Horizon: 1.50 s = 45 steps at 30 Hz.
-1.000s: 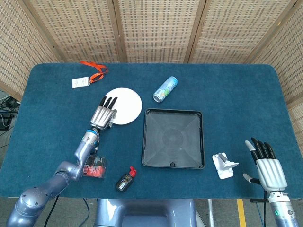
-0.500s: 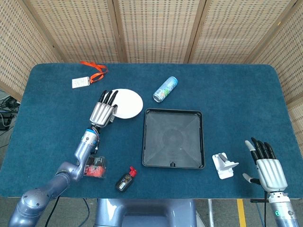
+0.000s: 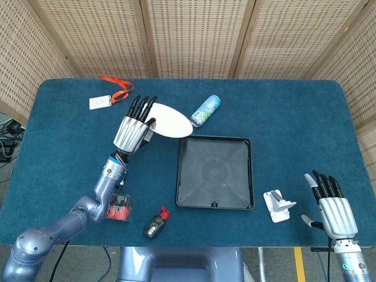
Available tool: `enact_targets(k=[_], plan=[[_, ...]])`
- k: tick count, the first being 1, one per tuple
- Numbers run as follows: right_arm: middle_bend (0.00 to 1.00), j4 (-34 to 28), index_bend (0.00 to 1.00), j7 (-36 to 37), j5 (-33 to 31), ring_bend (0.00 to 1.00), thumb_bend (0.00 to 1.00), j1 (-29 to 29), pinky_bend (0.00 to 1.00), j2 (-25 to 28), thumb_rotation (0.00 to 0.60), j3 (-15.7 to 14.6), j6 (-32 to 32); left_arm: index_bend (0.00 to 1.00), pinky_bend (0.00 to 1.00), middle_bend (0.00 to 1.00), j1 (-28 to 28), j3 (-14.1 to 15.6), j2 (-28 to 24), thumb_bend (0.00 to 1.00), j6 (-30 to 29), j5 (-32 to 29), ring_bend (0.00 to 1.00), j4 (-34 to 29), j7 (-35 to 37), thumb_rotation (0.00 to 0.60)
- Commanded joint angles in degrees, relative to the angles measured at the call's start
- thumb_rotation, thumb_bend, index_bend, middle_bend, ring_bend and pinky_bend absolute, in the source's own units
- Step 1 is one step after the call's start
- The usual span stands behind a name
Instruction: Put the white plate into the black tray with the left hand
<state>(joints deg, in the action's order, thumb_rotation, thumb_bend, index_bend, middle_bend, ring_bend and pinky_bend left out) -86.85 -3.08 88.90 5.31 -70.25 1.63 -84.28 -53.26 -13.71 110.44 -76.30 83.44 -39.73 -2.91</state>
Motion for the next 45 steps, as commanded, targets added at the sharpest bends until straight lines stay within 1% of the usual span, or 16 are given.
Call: enact_targets(k=[1,8,18,23,29,30,31,32,34,36,37,38,40,41,43,45], plan=[[0.00,0.0,0.04,0.3,-0.1,0.00,0.17,0.0,0.00,0.1,0.600,0.1,-0.1,0.82,0.00,0.03,-1.5,-0.6,-0.3,0.49,-2.3,1.7,0.00,-3.9,-0.9,0.600],[0.00,0.2,0.04,0.7,-0.4,0.00,0.17,-0.1,0.00,0.3,0.600,0.2,-0.1,0.82,0.00,0.03,-2.3,0.9,2.2,0.49,-2.3,3.4,0.00,-5.3,-1.9,0.600],[0.00,0.3,0.04,0.2,-0.7,0.00,0.16,-0.1,0.00,0.1,0.600,0.2,0.3,0.82,0.00,0.03,-3.3,3.1,8.7,0.49,-1.1,5.3,0.00,-4.5,-2.1,0.600],[0.00,0.4,0.04,0.5,-0.9,0.00,0.16,-0.2,0.00,0.2,0.600,0.5,0.0,0.82,0.00,0.03,-4.2,3.6,11.6,0.49,1.4,5.4,0.00,-2.7,-1.9,0.600],[0.00,0.5,0.04,1.0,-0.9,0.00,0.17,-0.3,0.00,0.3,0.600,0.6,-0.3,0.82,0.00,0.01,-4.5,4.1,12.8,0.48,4.8,5.0,0.00,-1.9,-1.2,0.600],[0.00,0.5,0.04,1.1,-0.9,0.00,0.17,-0.3,0.00,0.3,0.600,0.7,-0.5,0.81,0.00,0.00,-4.5,4.1,12.9,0.48,5.4,4.8,0.00,-2.0,-1.5,0.600],[0.00,0.5,0.04,1.1,-0.9,0.00,0.17,-0.3,0.00,0.3,0.600,0.7,-0.5,0.79,0.00,0.00,-4.5,4.1,12.9,0.47,6.1,4.6,0.00,-2.1,-1.8,0.600],[0.00,0.4,0.04,1.2,-0.9,0.00,0.17,-0.3,0.00,0.3,0.600,0.7,-0.5,0.73,0.00,0.00,-4.5,4.1,12.8,0.45,6.5,4.5,0.00,-2.2,-2.0,0.600],[0.00,0.4,0.04,1.3,-0.8,0.00,0.16,-0.3,0.00,0.4,0.600,0.7,-0.6,0.59,0.00,0.00,-4.5,4.2,12.4,0.35,8.1,4.1,0.00,-3.2,-2.4,0.600],[0.00,0.4,0.04,1.3,-0.7,0.00,0.16,-0.3,0.00,0.4,0.600,0.7,-0.6,0.39,0.00,0.00,-4.5,4.2,12.0,0.18,9.1,3.8,0.00,-4.0,-3.1,0.600],[0.00,0.4,0.04,1.4,-0.7,0.00,0.16,-0.3,0.00,0.4,0.600,0.7,-0.6,0.32,0.00,0.00,-4.4,4.2,11.9,0.14,9.3,3.7,0.00,-4.3,-3.4,0.600],[0.00,0.3,0.04,1.4,-0.7,0.00,0.16,-0.4,0.00,0.4,0.600,0.7,-0.7,0.23,0.00,0.00,-4.4,4.2,11.6,0.11,9.5,3.7,0.00,-4.8,-3.7,0.600],[0.00,0.3,0.04,1.4,-0.6,0.00,0.16,-0.4,0.00,0.5,0.600,0.7,-0.9,0.10,0.00,0.00,-4.2,4.1,11.3,0.08,9.7,3.6,0.00,-5.4,-4.2,0.600],[0.00,0.3,0.04,1.4,-0.6,0.00,0.16,-0.4,0.00,0.5,0.600,0.7,-0.9,0.05,0.00,0.00,-4.1,4.1,11.1,0.05,9.8,3.5,0.00,-5.6,-4.4,0.600],[0.00,0.2,0.04,1.5,-0.5,0.00,0.16,-0.4,0.00,0.5,0.600,0.7,-1.0,0.01,0.00,0.00,-3.9,4.0,10.8,0.01,10.1,3.2,0.00,-6.1,-5.0,0.600],[0.00,0.2,0.04,1.4,-0.3,0.00,0.17,-0.4,0.00,0.5,0.600,0.7,-1.1,0.00,0.00,0.00,-3.7,3.7,10.2,0.00,10.5,2.8,0.00,-7.2,-5.9,0.600]])
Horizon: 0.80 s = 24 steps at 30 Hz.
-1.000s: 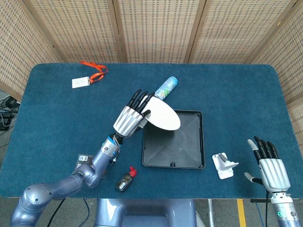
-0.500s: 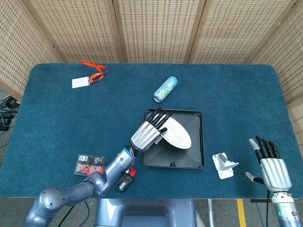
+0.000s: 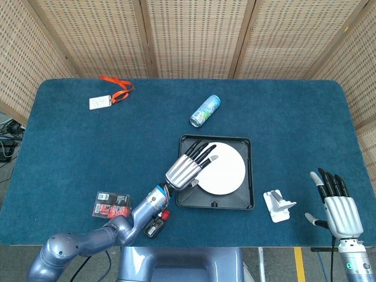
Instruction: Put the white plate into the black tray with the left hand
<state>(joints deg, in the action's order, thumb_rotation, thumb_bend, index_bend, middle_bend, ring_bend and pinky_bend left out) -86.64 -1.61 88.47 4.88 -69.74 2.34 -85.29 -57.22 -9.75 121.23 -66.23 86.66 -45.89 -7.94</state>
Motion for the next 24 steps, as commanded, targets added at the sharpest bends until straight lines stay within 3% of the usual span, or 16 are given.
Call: enact_targets(k=[1,11,19,24], plan=[[0.00,-0.1,0.04,0.0,0.2,0.00,0.16,0.0,0.00,0.0,0.600,0.0,-0.2,0.00,0.00,0.00,0.4,-0.3,-1.0,0.00,0.5,-0.5,0.00,-1.6,-1.2,0.600],[0.00,-0.5,0.04,0.2,0.7,0.00,0.16,-0.3,0.00,0.3,0.600,-0.1,-0.7,0.00,0.00,0.00,5.5,0.0,-9.2,0.00,-4.0,-0.8,0.00,-11.9,-3.8,0.600],[0.00,-0.9,0.04,-0.1,0.9,0.00,0.17,-0.4,0.00,0.4,0.600,-0.3,-0.9,0.00,0.00,0.00,16.4,1.3,-26.2,0.00,-7.7,-7.2,0.00,-34.9,-10.0,0.600],[0.00,-1.3,0.03,-0.6,1.0,0.00,0.16,-0.4,0.00,0.4,0.600,-0.4,-0.8,0.00,0.00,0.00,23.4,4.3,-33.6,0.00,-15.5,-5.6,0.00,-42.0,-13.8,0.600]])
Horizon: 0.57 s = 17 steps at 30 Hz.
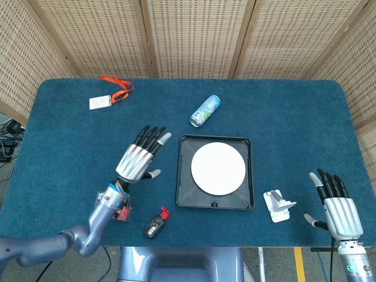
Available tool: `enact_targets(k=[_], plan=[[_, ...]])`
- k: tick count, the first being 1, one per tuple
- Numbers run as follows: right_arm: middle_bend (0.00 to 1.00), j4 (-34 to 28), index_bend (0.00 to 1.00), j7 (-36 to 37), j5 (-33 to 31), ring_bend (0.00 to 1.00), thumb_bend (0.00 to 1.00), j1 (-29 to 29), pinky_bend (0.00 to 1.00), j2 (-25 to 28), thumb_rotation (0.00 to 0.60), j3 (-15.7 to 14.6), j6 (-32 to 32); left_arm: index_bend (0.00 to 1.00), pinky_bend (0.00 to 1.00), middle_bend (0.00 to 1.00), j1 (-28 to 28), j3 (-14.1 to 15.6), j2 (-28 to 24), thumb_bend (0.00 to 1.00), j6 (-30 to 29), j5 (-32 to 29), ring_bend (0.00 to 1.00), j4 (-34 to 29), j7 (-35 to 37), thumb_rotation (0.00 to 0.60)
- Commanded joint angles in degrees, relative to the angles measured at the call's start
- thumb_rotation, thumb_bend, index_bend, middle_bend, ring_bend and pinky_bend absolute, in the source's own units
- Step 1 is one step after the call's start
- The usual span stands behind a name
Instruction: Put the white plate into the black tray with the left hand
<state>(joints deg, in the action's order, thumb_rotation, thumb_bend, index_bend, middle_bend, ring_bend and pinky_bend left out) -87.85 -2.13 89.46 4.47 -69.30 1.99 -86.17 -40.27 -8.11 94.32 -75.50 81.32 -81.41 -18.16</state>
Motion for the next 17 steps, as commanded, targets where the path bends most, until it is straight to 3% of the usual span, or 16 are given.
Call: enact_targets(k=[1,10,17], plan=[[0.00,-0.2,0.03,-0.2,0.1,0.00,0.17,0.0,0.00,0.0,0.600,-0.1,0.1,0.00,0.00,0.00,7.5,3.1,-7.6,0.00,-7.1,0.0,0.00,-7.2,-3.7,0.600],[0.00,-1.2,0.02,-1.3,1.1,0.00,0.16,0.1,0.00,0.0,0.600,-0.5,0.1,0.00,0.00,0.00,17.1,9.9,-14.6,0.00,-10.5,-1.9,0.00,-15.0,-3.5,0.600],[0.00,-2.1,0.02,-1.3,2.5,0.00,0.16,0.0,0.00,0.4,0.600,-1.2,-0.4,0.00,0.00,0.00,24.2,12.4,-16.4,0.00,-17.5,1.0,0.00,-13.3,-1.4,0.600]])
